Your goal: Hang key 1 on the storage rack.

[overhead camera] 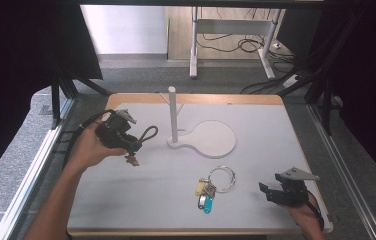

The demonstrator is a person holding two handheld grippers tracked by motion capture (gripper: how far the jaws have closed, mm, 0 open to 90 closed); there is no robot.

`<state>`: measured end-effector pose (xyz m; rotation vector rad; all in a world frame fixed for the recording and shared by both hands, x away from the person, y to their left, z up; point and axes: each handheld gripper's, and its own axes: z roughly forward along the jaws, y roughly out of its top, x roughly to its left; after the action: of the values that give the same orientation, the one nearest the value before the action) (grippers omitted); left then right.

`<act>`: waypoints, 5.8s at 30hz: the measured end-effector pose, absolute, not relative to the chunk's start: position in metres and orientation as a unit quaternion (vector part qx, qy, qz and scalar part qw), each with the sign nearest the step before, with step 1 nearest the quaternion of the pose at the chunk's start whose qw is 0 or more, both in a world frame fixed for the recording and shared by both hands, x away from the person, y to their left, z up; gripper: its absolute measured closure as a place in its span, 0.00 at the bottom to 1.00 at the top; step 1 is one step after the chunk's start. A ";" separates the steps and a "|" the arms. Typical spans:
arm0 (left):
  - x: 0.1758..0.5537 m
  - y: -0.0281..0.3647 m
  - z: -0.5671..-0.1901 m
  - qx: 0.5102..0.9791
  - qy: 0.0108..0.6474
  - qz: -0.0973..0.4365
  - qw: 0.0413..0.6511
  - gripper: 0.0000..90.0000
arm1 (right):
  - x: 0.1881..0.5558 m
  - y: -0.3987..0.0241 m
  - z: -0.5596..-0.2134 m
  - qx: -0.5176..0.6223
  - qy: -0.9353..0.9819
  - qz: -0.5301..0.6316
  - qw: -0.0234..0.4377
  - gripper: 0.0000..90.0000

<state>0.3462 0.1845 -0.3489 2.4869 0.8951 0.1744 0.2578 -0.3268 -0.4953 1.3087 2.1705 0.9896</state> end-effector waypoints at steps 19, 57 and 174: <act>0.364 0.181 -0.336 0.910 0.328 0.059 0.247 0.74 | 0.259 -0.326 -0.498 0.470 0.783 0.351 0.207 0.30; 0.412 0.195 -0.324 0.892 0.356 0.044 0.275 0.74 | 0.260 -0.325 -0.501 0.470 0.788 0.343 0.204 0.30; 0.310 0.191 -0.418 0.883 0.325 0.079 0.329 0.52 | 0.256 -0.324 -0.496 0.461 0.791 0.341 0.212 0.30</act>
<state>0.3098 0.1915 -0.4182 2.3121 0.8496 0.2055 0.2559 -0.3237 -0.4956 1.2793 2.1979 0.9468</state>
